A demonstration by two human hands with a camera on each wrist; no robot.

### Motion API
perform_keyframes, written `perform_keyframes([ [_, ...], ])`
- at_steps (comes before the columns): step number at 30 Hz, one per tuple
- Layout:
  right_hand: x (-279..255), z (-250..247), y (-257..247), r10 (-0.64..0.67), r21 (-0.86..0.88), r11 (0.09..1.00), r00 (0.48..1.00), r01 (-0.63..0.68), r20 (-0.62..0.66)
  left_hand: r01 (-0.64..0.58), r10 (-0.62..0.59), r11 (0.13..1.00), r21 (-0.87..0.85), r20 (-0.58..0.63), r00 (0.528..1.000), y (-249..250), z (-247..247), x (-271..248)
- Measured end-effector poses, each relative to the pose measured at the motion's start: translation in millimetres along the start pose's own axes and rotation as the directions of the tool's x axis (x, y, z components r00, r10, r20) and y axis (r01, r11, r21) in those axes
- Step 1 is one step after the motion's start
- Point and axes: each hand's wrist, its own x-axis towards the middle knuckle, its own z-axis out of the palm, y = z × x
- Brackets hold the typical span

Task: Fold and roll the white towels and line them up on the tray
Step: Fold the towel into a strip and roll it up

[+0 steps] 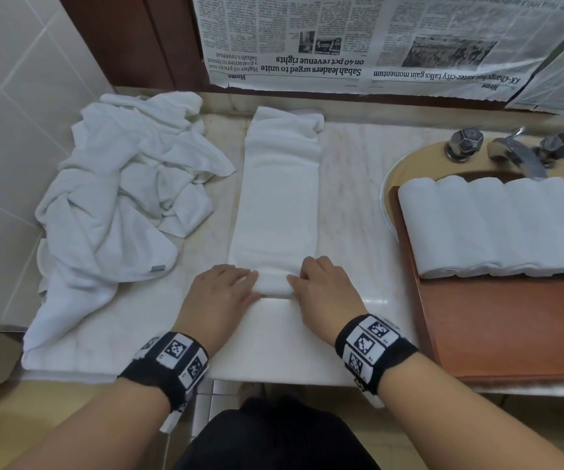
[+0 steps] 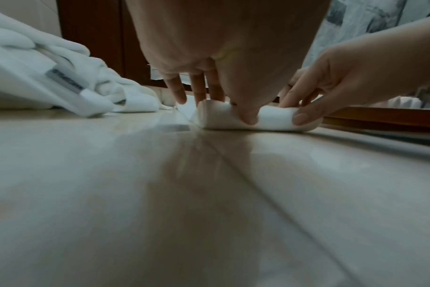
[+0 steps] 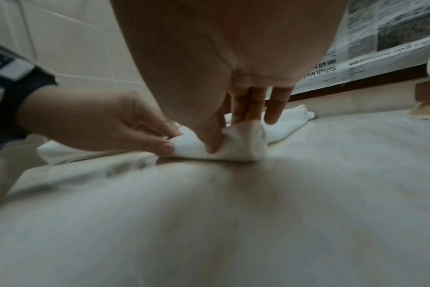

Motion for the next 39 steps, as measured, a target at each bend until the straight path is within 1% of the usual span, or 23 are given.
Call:
perform_keyframes([
  [2, 11.8, -10.1, 10.3, -0.042, 0.088, 0.996, 0.991, 0.031, 0.127, -0.012, 0.012, 1.000, -0.017, -0.022, 1.000, -4.3, -2.4, 2.9],
  [3, 17.3, -17.5, 15.2, -0.045, 0.153, 0.988, 0.979, 0.014, 0.197, -0.003, 0.003, 1.000, -0.022, -0.041, 0.999, -5.8, -3.2, 4.6],
  [5, 26.8, -32.5, 23.5, -0.010, 0.273, 0.959, 0.950, -0.079, 0.311, 0.055, -0.058, 0.997, -0.057, -0.039, 0.998, -6.9, -6.8, 9.3],
  [8, 35.0, -41.1, 32.1, 0.079, 0.476, 0.838, 0.922, -0.268, 0.380, 0.191, -0.177, 0.973, -0.133, 0.106, 0.978, -7.6, -17.1, 25.1],
  [9, 37.0, -41.1, 32.1, 0.089, 0.506, 0.813, 0.921, -0.287, 0.379, 0.215, -0.195, 0.966, -0.146, 0.137, 0.971, -8.4, -20.2, 31.8],
  [10, 38.8, -40.4, 30.2, 0.096, 0.498, 0.821, 0.927, -0.280, 0.364, 0.235, -0.210, 0.959, -0.156, 0.159, 0.965, -8.4, -24.4, 37.4],
  [12, 38.0, -37.8, 20.4, 0.124, 0.399, 0.886, 0.948, -0.238, 0.292, 0.278, -0.251, 0.946, -0.169, 0.163, 0.954, -9.9, -28.2, 44.8],
  [13, 35.8, -35.6, 13.2, 0.133, 0.321, 0.924, 0.960, -0.210, 0.245, 0.295, -0.274, 0.941, -0.168, 0.139, 0.952, -10.2, -28.6, 47.3],
  [15, 27.0, -25.6, -3.4, 0.131, 0.116, 0.982, 0.982, -0.147, 0.138, 0.282, -0.281, 0.948, -0.150, 0.029, 0.959, -7.5, -27.3, 49.3],
  [17, 16.2, -14.4, -19.4, 0.136, -0.058, 0.989, 0.990, -0.133, 0.044, 0.208, -0.213, 0.976, -0.062, -0.078, 0.974, -1.0, -25.1, 48.7],
  [18, 13.9, -9.2, -23.4, 0.148, -0.085, 0.985, 0.989, -0.148, 0.003, 0.165, -0.164, 0.986, 0.000, -0.116, 0.980, 3.0, -23.0, 47.7],
  [20, 16.1, -3.5, -22.8, 0.160, -0.079, 0.983, 0.984, -0.166, -0.082, 0.086, -0.071, 0.992, 0.089, -0.164, 0.984, 9.2, -17.4, 44.3],
  [22, 24.5, -4.6, -16.4, 0.147, -0.041, 0.987, 0.979, -0.154, -0.139, 0.062, -0.043, 0.991, 0.118, -0.159, 0.986, 10.4, -13.6, 39.7],
  [24, 34.0, -11.4, -7.4, 0.106, -0.013, 0.994, 0.990, -0.108, -0.090, 0.058, -0.044, 0.991, 0.122, -0.110, 0.993, 5.9, -11.0, 34.7],
  [26, 42.8, -19.2, 4.3, 0.040, 0.024, 0.999, 0.999, -0.041, 0.016, 0.045, -0.033, 0.994, 0.103, -0.112, 0.993, -4.3, -12.3, 38.2],
  [27, 46.1, -25.1, 10.7, 0.026, 0.078, 0.996, 0.997, -0.031, 0.071, 0.035, -0.024, 0.996, 0.087, -0.119, 0.993, -9.7, -13.7, 42.2],
  [29, 51.3, -37.9, 21.6, 0.055, 0.193, 0.978, 0.988, -0.083, 0.147, 0.004, 0.001, 0.999, 0.054, -0.098, 0.995, -20.8, -15.4, 52.4],
  [30, 53.3, -42.9, 25.6, 0.096, 0.249, 0.959, 0.981, -0.137, 0.168, -0.010, 0.013, 0.999, 0.041, -0.060, 0.998, -26.3, -16.5, 58.2],
  [32, 56.2, -47.0, 29.3, 0.181, 0.376, 0.899, 0.972, -0.226, 0.150, -0.045, 0.045, 0.999, 0.007, 0.015, 0.999, -34.1, -20.0, 71.2],
  [33, 57.5, -45.6, 28.9, 0.196, 0.396, 0.888, 0.972, -0.232, 0.130, -0.037, 0.039, 0.999, -0.029, 0.054, 0.998, -36.7, -24.4, 78.4],
  [35, 61.2, -39.2, 26.9, 0.170, 0.321, 0.928, 0.981, -0.191, 0.094, 0.018, -0.003, 0.996, -0.092, 0.166, 0.986, -38.3, -36.3, 91.1],
  [37, 61.7, -29.7, 23.6, 0.136, 0.254, 0.956, 0.989, -0.144, 0.049, 0.075, -0.052, 0.987, -0.139, 0.165, 0.985, -37.6, -43.4, 99.7],
  [39, 61.1, -21.1, 18.3, 0.127, 0.176, 0.977, 0.991, -0.119, -0.035, 0.146, -0.122, 0.967, -0.208, 0.123, 0.985, -35.7, -42.7, 104.3],
])
